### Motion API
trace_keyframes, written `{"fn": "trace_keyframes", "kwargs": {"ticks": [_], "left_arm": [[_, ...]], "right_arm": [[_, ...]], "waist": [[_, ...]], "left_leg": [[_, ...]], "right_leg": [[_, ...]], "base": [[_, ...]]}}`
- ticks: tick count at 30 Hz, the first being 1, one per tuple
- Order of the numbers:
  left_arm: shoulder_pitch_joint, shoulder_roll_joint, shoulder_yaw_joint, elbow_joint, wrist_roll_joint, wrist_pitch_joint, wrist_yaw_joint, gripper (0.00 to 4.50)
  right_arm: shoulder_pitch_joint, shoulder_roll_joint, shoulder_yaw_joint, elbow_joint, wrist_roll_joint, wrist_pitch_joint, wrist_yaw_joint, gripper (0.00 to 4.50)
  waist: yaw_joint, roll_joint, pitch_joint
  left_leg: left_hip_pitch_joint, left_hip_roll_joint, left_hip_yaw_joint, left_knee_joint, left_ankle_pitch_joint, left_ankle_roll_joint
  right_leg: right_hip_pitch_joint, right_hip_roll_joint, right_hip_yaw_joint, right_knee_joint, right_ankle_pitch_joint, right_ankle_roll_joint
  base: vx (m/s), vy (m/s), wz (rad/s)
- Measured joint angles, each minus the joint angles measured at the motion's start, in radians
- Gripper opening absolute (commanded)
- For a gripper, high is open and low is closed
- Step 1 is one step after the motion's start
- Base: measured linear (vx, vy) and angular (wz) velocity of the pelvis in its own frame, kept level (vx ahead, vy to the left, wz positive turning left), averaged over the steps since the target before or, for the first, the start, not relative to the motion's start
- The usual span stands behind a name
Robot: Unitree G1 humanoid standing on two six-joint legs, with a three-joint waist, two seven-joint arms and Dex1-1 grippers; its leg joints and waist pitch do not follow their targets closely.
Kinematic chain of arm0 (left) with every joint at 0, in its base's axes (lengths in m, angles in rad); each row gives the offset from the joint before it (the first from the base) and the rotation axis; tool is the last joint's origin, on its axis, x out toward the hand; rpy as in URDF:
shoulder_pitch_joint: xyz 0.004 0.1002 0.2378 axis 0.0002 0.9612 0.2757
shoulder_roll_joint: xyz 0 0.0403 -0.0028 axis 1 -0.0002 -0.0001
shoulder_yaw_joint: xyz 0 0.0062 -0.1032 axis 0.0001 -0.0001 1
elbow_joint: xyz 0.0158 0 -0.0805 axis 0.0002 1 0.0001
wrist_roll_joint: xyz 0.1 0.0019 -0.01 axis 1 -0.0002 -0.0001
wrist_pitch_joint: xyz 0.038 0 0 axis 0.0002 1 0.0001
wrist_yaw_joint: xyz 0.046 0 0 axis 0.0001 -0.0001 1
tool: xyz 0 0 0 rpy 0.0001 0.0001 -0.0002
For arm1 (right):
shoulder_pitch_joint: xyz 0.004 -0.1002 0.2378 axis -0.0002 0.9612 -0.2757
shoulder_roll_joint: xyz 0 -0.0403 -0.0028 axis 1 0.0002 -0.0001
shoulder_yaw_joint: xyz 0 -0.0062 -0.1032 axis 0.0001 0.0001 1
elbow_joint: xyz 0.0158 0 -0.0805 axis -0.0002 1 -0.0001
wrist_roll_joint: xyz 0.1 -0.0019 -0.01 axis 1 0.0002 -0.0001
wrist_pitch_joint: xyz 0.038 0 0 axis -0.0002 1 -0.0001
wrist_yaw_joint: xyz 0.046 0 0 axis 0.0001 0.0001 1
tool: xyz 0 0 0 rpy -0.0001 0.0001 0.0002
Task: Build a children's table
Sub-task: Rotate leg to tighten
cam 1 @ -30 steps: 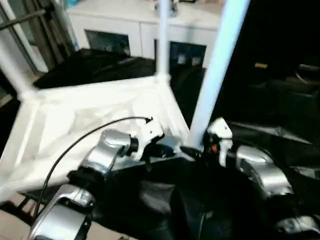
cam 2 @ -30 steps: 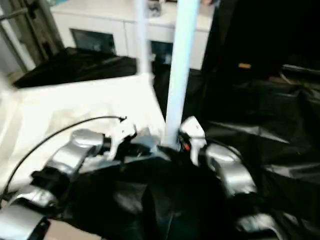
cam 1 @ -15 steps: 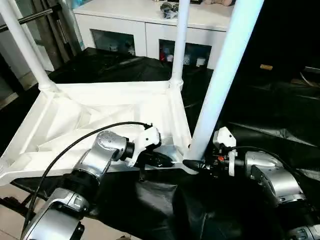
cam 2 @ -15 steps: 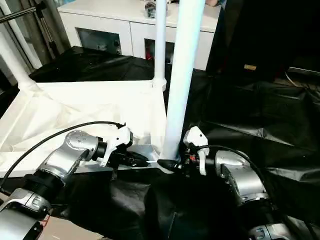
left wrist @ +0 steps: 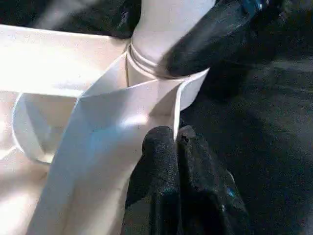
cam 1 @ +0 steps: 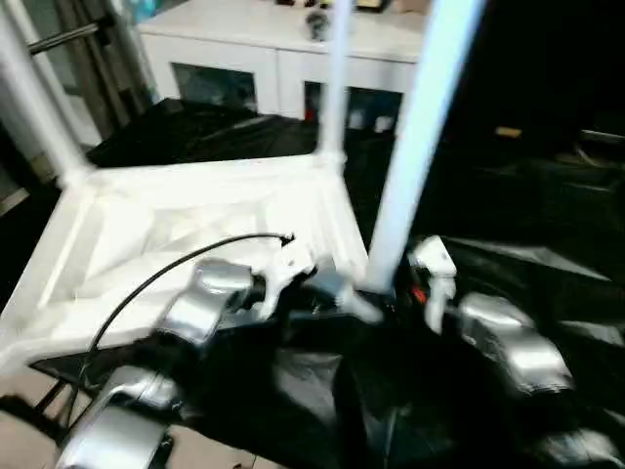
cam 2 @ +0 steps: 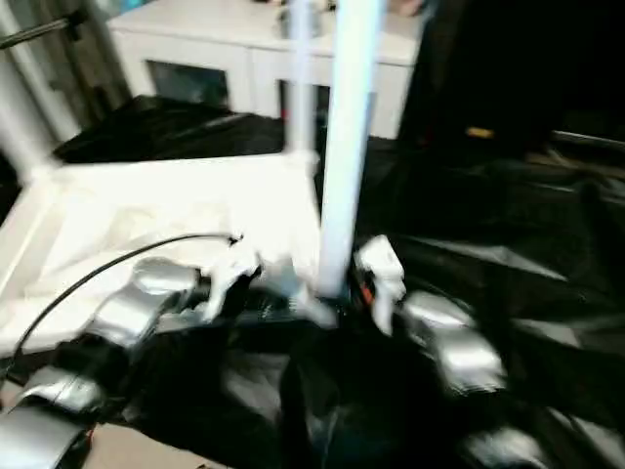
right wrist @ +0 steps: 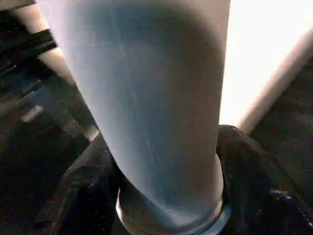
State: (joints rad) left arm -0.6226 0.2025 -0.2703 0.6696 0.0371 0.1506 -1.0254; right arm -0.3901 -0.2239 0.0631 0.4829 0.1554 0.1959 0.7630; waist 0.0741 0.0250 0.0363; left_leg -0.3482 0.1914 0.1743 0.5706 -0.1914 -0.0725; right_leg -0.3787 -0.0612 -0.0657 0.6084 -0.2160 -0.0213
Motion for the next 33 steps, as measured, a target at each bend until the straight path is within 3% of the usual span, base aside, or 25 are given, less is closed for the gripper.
{"fn": "trace_keyframes", "kwargs": {"ticks": [3, 8, 11, 17, 20, 24, 28, 33], "left_arm": [[-0.012, -0.053, 0.014, 0.025, 0.006, 0.024, 0.101, 0.00], [-0.031, -0.091, 0.023, 0.061, 0.017, 0.028, 0.178, 0.00], [-0.037, -0.094, 0.023, 0.075, 0.019, 0.016, 0.181, 0.00], [-0.037, -0.094, 0.015, 0.075, 0.032, -0.010, 0.177, 0.00], [-0.037, -0.097, 0.006, 0.067, 0.032, -0.015, 0.165, 0.00], [-0.033, -0.099, -0.019, 0.040, 0.034, -0.026, 0.119, 0.00], [-0.022, -0.093, -0.021, 0.019, 0.035, -0.030, 0.099, 0.00], [-0.015, -0.085, -0.020, 0.012, 0.034, -0.042, 0.097, 0.00]], "right_arm": [[-0.030, 0.052, -0.029, 0.043, -0.011, -0.004, -0.152, 2.53], [-0.054, 0.107, -0.046, 0.082, -0.040, -0.026, -0.299, 2.53], [-0.057, 0.113, -0.053, 0.090, -0.039, -0.034, -0.303, 3.23], [-0.049, 0.086, -0.028, 0.077, -0.065, -0.051, -0.270, 3.65], [-0.026, 0.033, -0.012, 0.042, -0.066, -0.053, -0.196, 3.65], [0.049, -0.125, -0.012, -0.057, -0.026, -0.048, 0.014, 3.65], [0.091, -0.237, -0.017, -0.115, 0.020, -0.015, 0.162, 3.65], [0.152, -0.304, -0.017, -0.151, 0.052, 0.039, 0.270, 3.65]], "waist": [[-0.010, 0.001, 0.000], [-0.012, 0.008, -0.003], [-0.012, 0.011, -0.005], [-0.012, 0.010, -0.004], [-0.003, 0.010, -0.004], [0.026, 0.010, -0.004], [0.030, 0.012, -0.004], [0.030, 0.014, -0.003]], "left_leg": [[0.000, -0.001, 0.000, 0.000, 0.000, 0.000], [0.000, -0.001, 0.000, -0.001, 0.000, 0.000], [0.000, -0.001, 0.000, -0.002, 0.000, 0.000], [-0.002, -0.001, 0.000, -0.002, 0.000, 0.000], [-0.002, -0.001, 0.000, -0.002, 0.000, 0.000], [-0.005, 0.000, 0.001, -0.002, 0.002, 0.003], [-0.011, 0.000, 0.001, -0.001, 0.003, 0.008], [-0.012, 0.001, 0.001, -0.001, 0.003, 0.007]], "right_leg": [[0.000, 0.000, 0.001, -0.002, 0.000, 0.001], [0.000, 0.000, 0.001, -0.001, 0.003, 0.002], [0.000, 0.000, 0.001, -0.001, 0.003, 0.002], [0.000, 0.000, 0.001, -0.003, 0.003, 0.002], [0.000, 0.000, 0.001, -0.003, 0.003, 0.002], [-0.002, 0.000, 0.001, -0.003, 0.001, 0.004], [-0.003, 0.000, 0.001, -0.003, -0.001, 0.004], [-0.004, 0.000, 0.000, -0.003, -0.001, 0.004]], "base": [[-0.017, 0.002, -0.03], [0.000, 0.000, 0.00], [0.000, 0.000, 0.00], [0.000, 0.000, 0.00], [0.000, 0.000, 0.00], [0.000, 0.000, 0.00], [0.000, 0.000, 0.00], [0.000, 0.000, 0.00]]}}
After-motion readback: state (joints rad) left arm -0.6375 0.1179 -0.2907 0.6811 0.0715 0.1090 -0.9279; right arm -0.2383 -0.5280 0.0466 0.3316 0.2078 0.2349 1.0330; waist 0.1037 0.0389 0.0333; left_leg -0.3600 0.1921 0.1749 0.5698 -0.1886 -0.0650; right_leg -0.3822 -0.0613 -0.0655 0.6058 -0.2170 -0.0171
